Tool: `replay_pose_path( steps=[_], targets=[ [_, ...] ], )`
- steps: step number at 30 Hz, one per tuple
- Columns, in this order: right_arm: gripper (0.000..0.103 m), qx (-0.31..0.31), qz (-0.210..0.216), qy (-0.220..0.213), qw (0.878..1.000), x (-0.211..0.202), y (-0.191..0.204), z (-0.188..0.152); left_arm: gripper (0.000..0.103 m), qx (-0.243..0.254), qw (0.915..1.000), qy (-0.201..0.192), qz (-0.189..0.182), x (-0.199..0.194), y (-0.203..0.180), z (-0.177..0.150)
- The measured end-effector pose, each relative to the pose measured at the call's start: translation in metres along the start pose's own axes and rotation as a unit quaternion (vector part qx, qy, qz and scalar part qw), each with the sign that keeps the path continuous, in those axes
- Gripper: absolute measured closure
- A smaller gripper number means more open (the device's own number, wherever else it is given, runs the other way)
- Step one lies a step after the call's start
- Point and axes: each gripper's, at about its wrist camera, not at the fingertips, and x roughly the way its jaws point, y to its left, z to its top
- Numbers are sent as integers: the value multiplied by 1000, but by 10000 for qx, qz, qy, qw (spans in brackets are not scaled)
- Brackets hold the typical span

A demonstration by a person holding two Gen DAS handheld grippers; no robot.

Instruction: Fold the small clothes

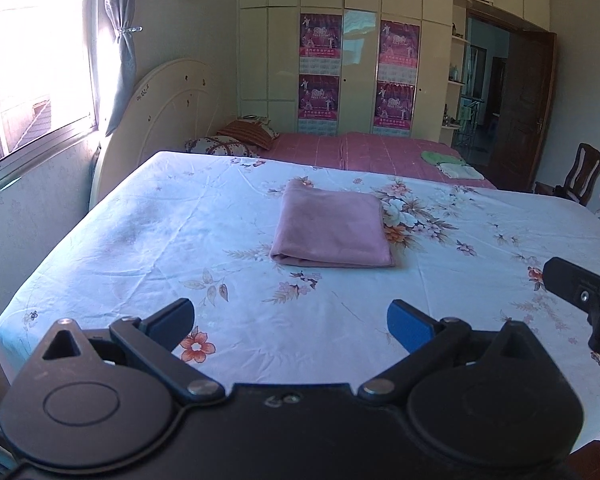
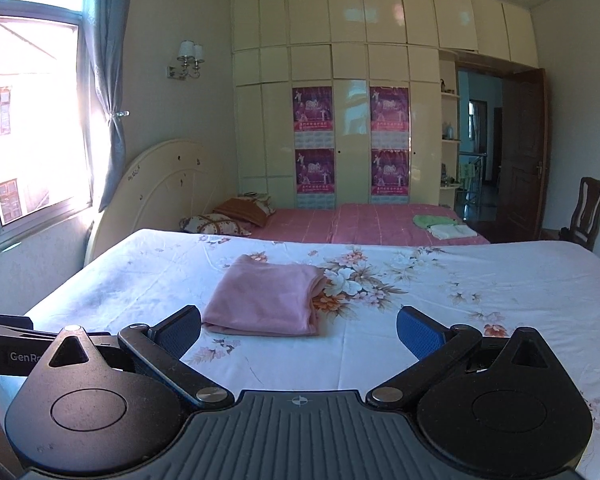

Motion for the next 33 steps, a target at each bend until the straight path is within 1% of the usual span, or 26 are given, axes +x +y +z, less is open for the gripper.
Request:
replay_pose_path(
  steps=[13,17,33],
  targets=[
    [0,-9,-68,20,10000,0,0,0,0,60,9998,-192,77,-9,1,1],
    [0,-38,-103,82,9999,3,0,-2,0,48,9998,-193,88,-9,3,2],
    [0,-60,-13,189,9998,16,-3,-2,0,43,9998,-145,129,-2,5,7]
  ],
)
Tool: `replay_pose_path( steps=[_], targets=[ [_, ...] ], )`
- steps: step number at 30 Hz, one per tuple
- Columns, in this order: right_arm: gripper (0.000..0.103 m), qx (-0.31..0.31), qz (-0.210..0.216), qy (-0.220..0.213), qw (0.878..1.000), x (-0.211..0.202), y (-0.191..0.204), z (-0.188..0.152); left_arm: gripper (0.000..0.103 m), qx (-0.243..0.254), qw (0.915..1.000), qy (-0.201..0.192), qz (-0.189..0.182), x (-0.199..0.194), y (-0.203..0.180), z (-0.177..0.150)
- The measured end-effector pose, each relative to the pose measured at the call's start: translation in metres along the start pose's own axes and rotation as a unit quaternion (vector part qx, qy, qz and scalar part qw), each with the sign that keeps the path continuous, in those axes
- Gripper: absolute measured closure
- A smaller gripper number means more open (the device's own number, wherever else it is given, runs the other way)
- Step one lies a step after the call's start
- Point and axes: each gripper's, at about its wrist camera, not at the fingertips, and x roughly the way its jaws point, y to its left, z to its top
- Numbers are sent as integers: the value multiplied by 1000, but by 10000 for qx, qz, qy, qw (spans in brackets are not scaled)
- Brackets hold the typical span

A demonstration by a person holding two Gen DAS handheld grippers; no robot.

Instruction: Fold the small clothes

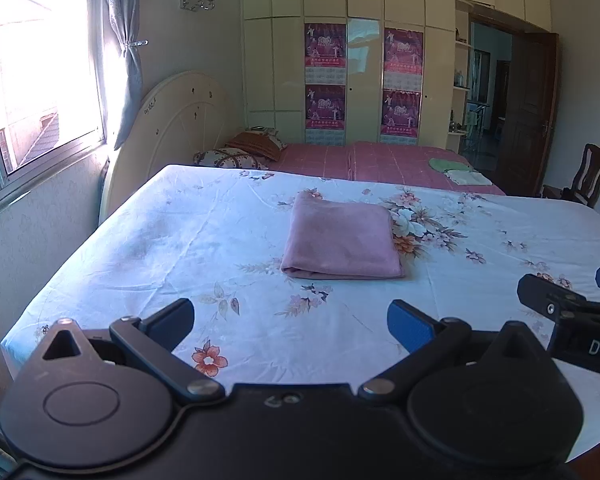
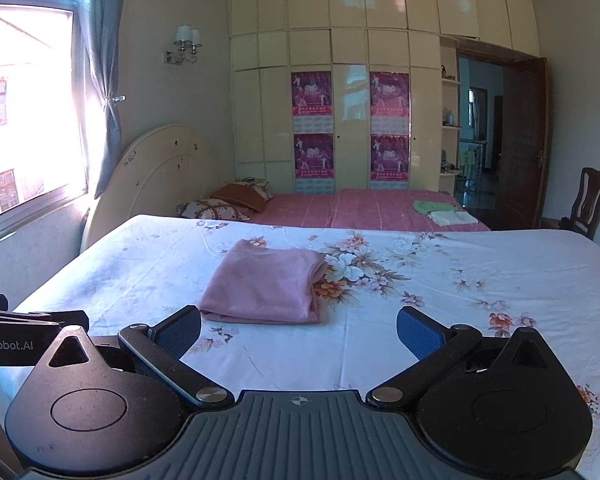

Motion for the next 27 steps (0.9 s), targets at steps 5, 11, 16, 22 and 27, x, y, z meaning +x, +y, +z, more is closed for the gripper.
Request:
replay_pose_path(
  steps=[5,11,16,22,27],
  targets=[
    [0,-11,20,44,10000,4,0,0,0,-3,10000,7,-5,0,0,0],
    [0,-14,10,40,10000,5,-1,0,0,-2,10000,7,-5,1,0,1],
    [0,-18,11,41,10000,5,-2,0,0,-8,10000,10,-9,1,0,1],
    [0,-28,7,40,10000,6,-3,-1,0,4,10000,12,-7,1,0,1],
    [0,-43,13,33,10000,8,-2,-1,0,1,10000,14,-9,1,-1,1]
  ],
)
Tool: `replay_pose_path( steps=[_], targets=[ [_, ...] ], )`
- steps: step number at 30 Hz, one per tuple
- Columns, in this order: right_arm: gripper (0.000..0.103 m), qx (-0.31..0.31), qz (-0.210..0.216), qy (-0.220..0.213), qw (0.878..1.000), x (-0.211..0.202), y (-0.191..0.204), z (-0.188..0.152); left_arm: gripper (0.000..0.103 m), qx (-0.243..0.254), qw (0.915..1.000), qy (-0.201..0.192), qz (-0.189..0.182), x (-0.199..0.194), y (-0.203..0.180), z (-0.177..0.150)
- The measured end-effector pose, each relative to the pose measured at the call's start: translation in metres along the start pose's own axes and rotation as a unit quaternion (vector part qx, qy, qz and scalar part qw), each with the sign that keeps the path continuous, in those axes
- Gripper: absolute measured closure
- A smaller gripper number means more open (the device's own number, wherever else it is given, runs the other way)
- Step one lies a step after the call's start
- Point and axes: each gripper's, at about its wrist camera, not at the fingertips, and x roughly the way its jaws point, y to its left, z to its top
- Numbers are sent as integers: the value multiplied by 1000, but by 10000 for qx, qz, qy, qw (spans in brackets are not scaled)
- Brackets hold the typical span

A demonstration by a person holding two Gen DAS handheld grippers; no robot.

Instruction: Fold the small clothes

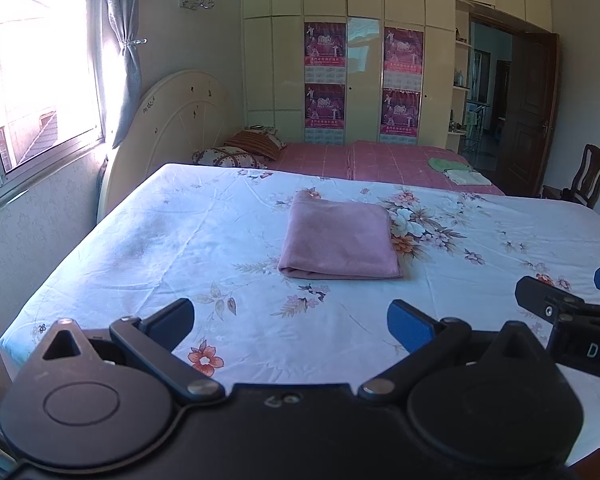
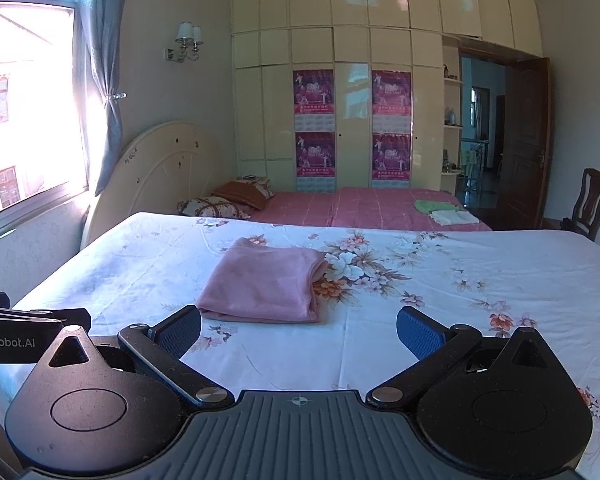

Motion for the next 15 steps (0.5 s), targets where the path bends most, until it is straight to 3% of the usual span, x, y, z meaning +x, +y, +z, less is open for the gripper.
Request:
replay_pose_path(
  steps=[15],
  targets=[
    [0,4,11,34,10000,2,1,1,0,0,10000,-7,5,3,-3,-1]
  ],
)
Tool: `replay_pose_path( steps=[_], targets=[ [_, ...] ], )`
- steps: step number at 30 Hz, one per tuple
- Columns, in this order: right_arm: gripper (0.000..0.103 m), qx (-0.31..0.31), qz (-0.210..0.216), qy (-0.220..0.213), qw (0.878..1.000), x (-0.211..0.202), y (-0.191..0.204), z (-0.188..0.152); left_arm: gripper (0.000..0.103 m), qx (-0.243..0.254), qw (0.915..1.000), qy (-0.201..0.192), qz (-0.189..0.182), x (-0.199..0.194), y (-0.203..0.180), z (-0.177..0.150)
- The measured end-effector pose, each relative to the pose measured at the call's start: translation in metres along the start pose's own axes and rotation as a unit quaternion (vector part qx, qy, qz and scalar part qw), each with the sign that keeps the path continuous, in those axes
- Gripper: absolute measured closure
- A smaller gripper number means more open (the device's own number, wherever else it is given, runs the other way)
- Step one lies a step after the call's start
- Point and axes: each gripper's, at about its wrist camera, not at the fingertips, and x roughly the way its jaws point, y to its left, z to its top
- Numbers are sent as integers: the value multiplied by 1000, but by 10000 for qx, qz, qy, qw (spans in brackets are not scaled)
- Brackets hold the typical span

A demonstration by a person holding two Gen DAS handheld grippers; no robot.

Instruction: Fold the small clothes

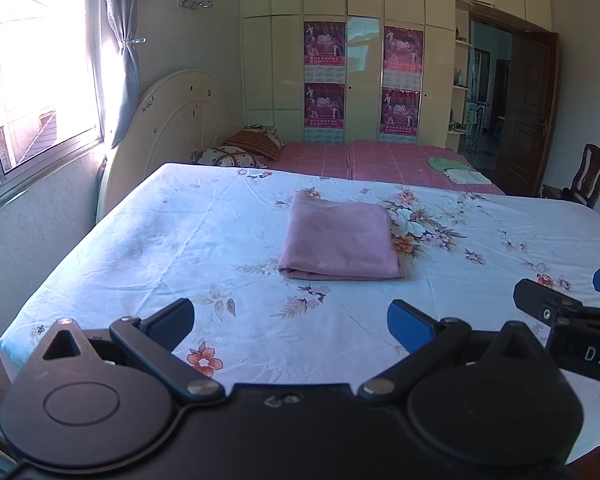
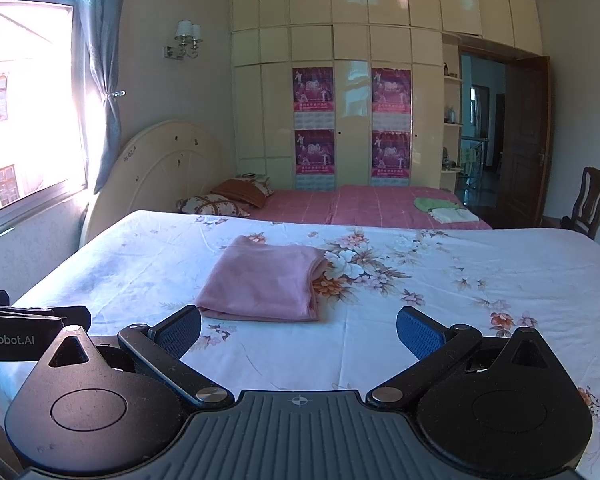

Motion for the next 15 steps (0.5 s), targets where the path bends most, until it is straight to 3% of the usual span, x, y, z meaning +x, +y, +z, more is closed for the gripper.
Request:
replay_pose_path(
  steps=[15],
  targets=[
    [0,-48,65,117,9999,15,-3,1,1,51,10000,63,4,16,-3,0]
  ],
)
